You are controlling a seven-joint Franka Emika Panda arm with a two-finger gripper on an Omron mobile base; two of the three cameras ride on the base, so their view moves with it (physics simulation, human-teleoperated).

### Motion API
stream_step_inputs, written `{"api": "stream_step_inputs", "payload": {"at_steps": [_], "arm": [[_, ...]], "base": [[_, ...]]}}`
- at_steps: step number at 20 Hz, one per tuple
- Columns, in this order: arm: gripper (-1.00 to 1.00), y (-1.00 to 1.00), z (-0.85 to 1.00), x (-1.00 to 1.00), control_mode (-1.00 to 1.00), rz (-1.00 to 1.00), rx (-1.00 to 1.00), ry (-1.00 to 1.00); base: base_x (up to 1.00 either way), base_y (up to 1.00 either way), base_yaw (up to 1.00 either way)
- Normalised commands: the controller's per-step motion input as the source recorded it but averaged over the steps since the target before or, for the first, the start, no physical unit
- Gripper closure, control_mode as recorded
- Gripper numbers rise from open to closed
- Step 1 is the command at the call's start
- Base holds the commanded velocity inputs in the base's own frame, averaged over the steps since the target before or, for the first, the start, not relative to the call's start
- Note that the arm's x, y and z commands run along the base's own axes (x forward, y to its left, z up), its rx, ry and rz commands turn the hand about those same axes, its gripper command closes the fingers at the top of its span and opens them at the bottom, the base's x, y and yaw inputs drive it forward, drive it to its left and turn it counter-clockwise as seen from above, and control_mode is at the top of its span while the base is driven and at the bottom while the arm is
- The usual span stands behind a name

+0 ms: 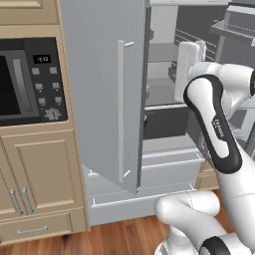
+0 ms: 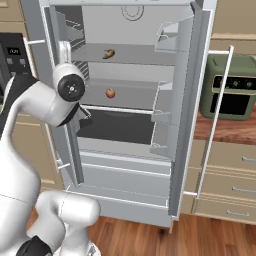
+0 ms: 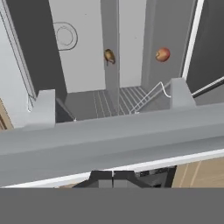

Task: Retrieve the banana and peach from the fridge and place them into the bowl on the dining table.

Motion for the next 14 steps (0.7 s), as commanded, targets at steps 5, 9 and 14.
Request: {"api": "stream_step_inputs", "payload": {"at_steps": [5, 9, 14], "arm": [[1.0, 0.0, -0.43, 0.13, -1.0, 0.09, 0.0, 0.0], [1.0, 0.04, -0.41, 0.4, -1.0, 0.1, 0.0, 0.0], [-1.0, 0.0, -0.09, 0.2, -1.0, 0.08, 0.0, 0.0]], "base": [[0.0, 0.0, 0.0], [0.0, 0.0, 0.0], [0.0, 0.0, 0.0]]}}
